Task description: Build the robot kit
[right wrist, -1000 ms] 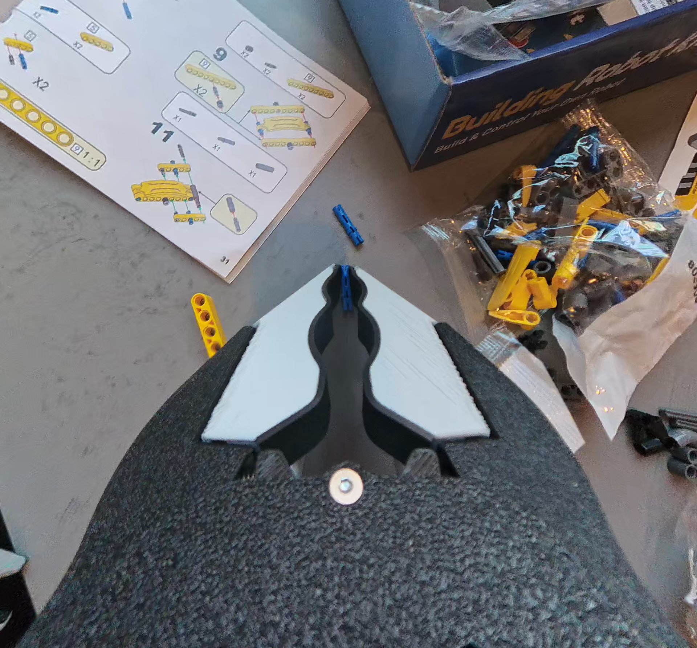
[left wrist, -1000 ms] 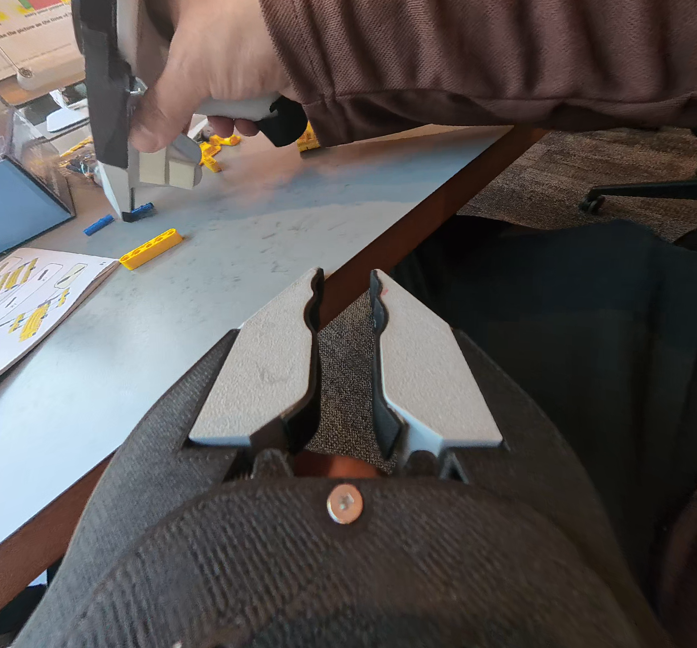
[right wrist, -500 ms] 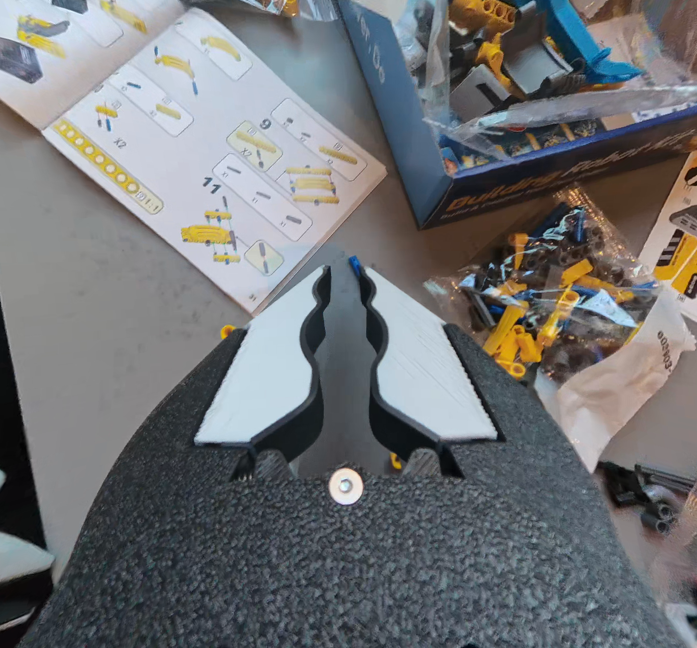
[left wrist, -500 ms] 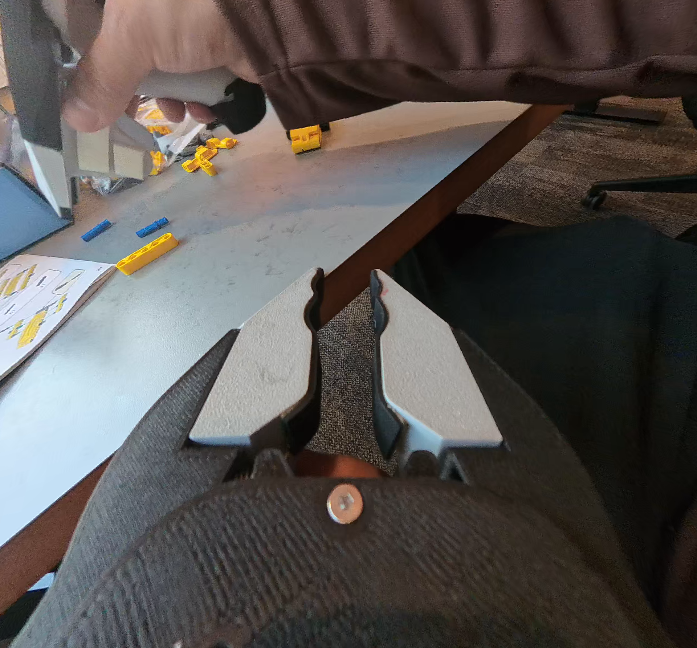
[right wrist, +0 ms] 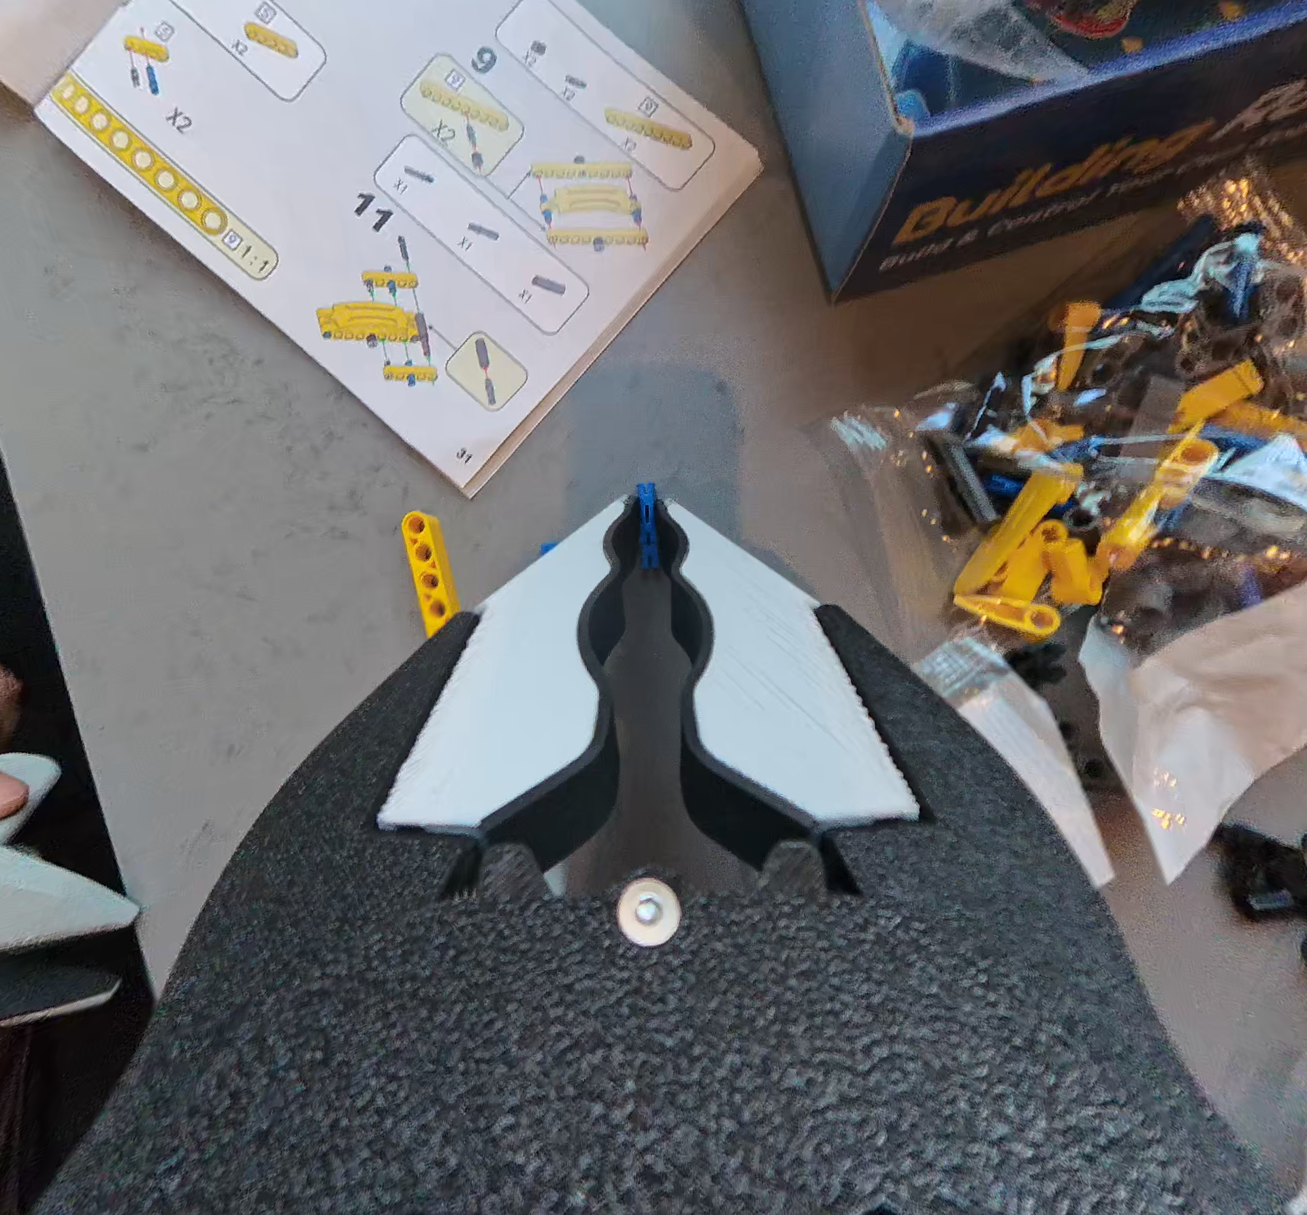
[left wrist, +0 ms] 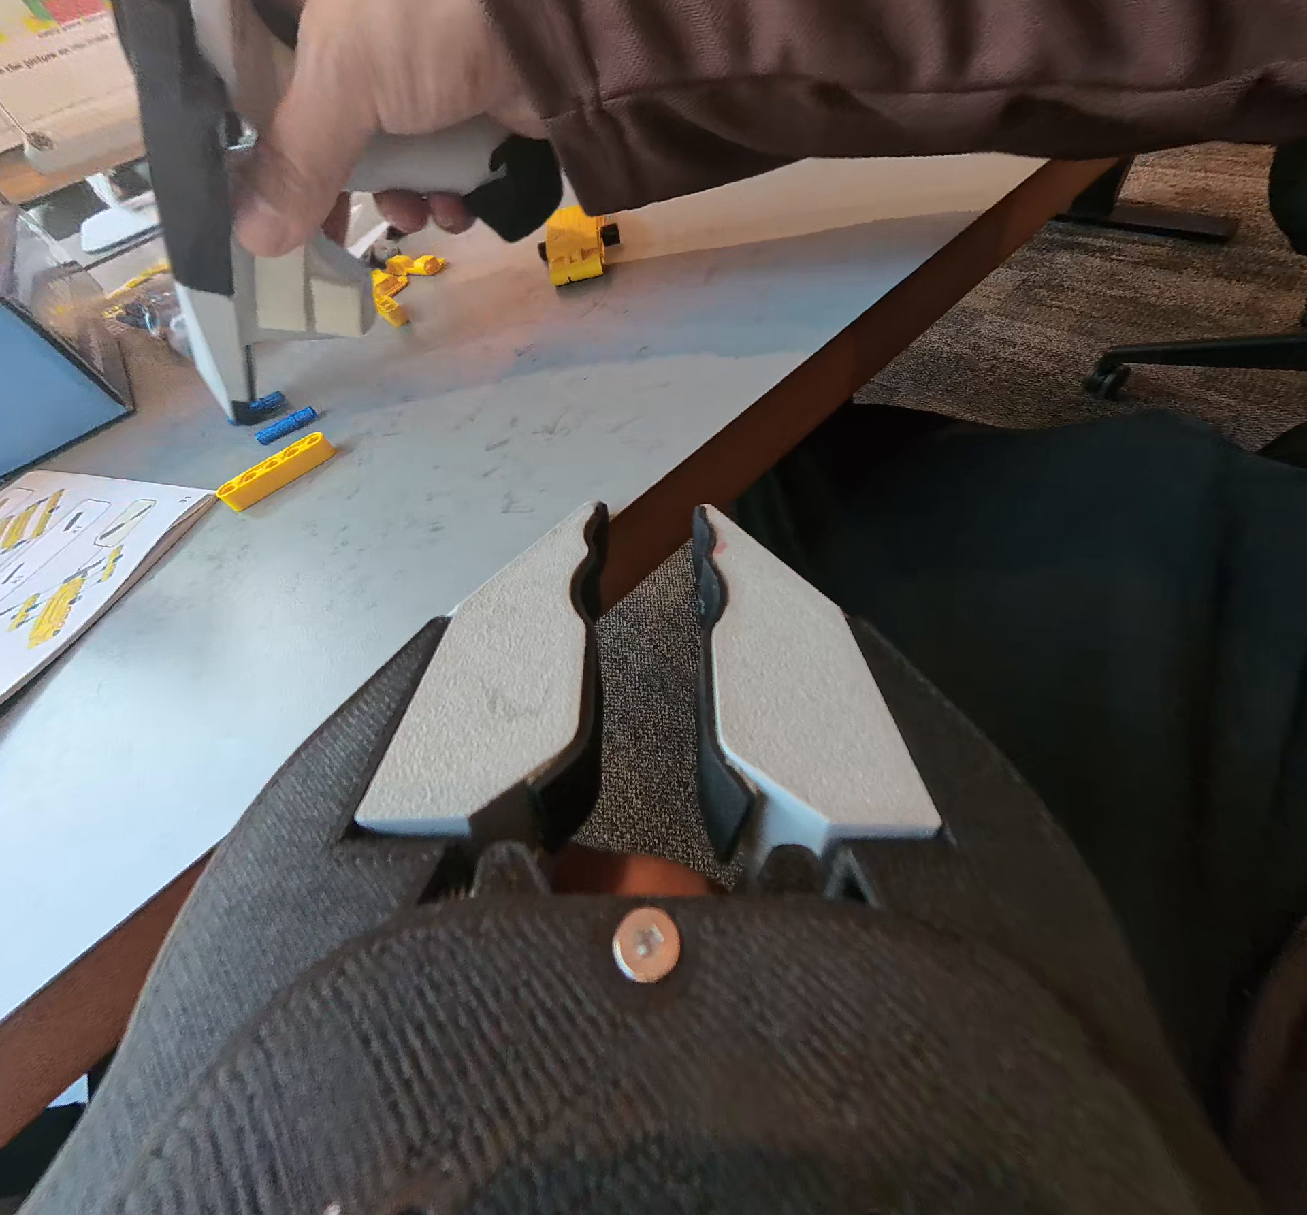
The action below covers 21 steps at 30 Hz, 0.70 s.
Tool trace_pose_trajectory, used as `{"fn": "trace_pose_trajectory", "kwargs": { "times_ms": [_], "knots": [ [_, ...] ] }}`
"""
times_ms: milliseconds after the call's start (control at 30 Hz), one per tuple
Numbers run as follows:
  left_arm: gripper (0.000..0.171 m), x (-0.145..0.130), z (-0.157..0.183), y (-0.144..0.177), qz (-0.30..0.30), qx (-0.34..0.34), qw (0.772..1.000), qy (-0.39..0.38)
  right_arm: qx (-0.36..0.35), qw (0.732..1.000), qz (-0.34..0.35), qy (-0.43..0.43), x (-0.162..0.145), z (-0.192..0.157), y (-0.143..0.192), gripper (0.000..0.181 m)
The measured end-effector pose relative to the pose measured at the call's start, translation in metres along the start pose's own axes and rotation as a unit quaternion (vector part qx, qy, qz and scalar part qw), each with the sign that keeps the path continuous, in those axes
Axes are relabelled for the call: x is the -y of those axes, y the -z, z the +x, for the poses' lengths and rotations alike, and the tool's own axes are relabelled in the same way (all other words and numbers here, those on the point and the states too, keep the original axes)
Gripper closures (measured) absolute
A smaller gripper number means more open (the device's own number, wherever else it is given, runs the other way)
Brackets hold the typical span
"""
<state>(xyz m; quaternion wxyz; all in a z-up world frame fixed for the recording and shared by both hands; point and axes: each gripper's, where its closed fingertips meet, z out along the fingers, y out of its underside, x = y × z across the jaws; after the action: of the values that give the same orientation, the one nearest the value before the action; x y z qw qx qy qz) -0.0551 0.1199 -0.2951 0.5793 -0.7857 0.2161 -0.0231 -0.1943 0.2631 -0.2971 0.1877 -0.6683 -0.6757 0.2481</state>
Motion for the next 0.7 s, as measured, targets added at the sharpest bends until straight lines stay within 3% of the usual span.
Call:
{"fn": "trace_pose_trajectory", "kwargs": {
  "times_ms": [167, 433, 700],
  "knots": [
    [0.151, 0.0, 0.001, 0.0, 0.0, 0.001, 1.0, -0.001, 0.013, 1.0, 0.003, -0.016, -0.016, -0.015, 0.01, 0.177],
    [0.151, 0.0, 0.001, -0.001, 0.0, 0.005, 1.0, -0.011, 0.053, 0.996, 0.035, -0.059, -0.011, -0.027, 0.007, 0.173],
    [0.151, 0.0, 0.001, -0.001, 0.001, 0.002, 1.0, -0.006, 0.065, 0.996, 0.032, -0.045, -0.013, -0.041, 0.008, 0.17]
  ]
}}
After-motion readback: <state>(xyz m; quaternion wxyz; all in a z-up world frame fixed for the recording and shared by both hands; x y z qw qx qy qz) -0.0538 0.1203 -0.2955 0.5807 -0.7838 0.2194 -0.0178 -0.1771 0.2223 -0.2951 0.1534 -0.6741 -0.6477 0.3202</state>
